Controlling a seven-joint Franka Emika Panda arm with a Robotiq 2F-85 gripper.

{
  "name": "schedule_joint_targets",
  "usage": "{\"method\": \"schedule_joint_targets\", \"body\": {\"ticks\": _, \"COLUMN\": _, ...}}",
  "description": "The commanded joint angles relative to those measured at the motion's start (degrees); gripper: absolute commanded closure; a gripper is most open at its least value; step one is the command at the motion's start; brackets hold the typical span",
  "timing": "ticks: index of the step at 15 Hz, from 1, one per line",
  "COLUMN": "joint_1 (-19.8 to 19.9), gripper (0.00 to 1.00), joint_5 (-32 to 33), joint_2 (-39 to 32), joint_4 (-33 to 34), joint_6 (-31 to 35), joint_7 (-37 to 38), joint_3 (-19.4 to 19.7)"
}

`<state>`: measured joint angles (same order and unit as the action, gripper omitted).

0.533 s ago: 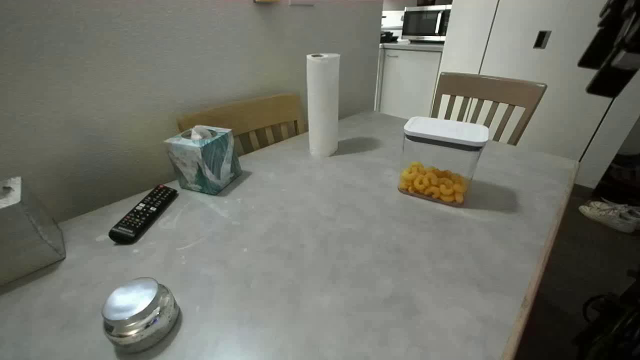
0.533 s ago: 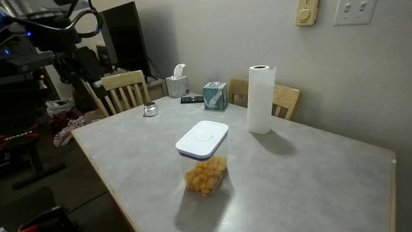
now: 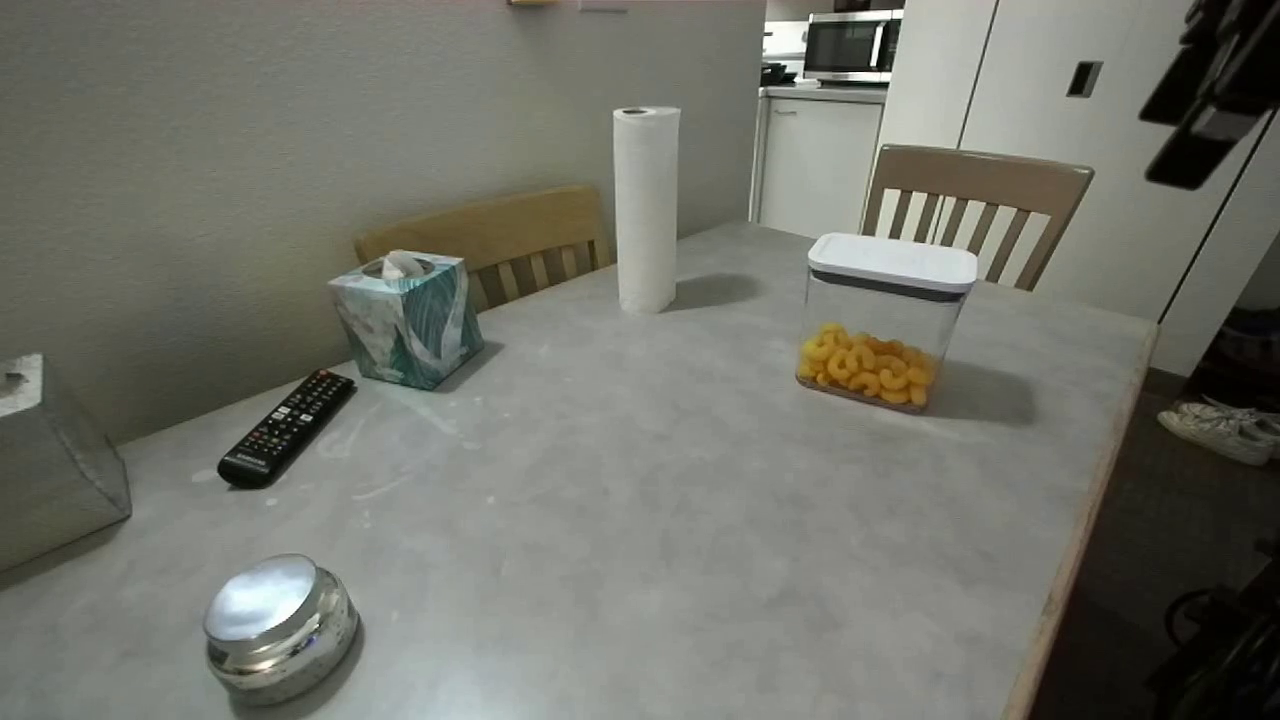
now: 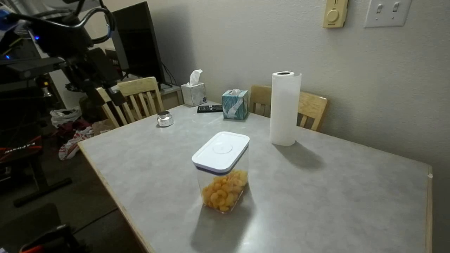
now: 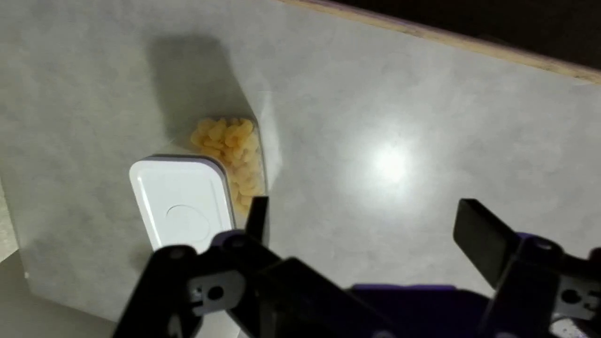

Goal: Push the button on the lid then take it off the container

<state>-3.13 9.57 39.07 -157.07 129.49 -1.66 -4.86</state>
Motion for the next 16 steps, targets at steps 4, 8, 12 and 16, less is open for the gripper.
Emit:
{"method": "schedule_joint_targets", "body": {"ticks": 4, "joint_1": 10.1, "gripper": 0.00, "joint_5": 13.2, "joint_2": -4.3, "joint_4": -2.5, "joint_6": 22.9, "joint_7": 4.5, "joint_3": -0.7}}
{"method": "schedule_joint_targets", "body": {"ticks": 8, "joint_1": 10.9, "gripper": 0.00, "joint_5": 12.3, "joint_2": -3.8, "joint_4": -2.5, "joint_6": 24.7, "joint_7": 3.2, "joint_3": -0.4}}
{"method": "schedule_joint_targets", "body": {"ticks": 12, "joint_1": 11.3, "gripper": 0.00, "joint_5": 12.3, "joint_2": -5.6, "joint_4": -2.0, "joint_6": 25.0, "joint_7": 3.2, "joint_3": -0.5}}
{"method": "schedule_joint_targets", "body": {"ticks": 16, "joint_1": 8.0, "gripper": 0.00, "joint_5": 8.4, "joint_2": -11.2, "joint_4": -2.3, "joint_6": 32.6, "joint_7": -6.7, "joint_3": 9.4}}
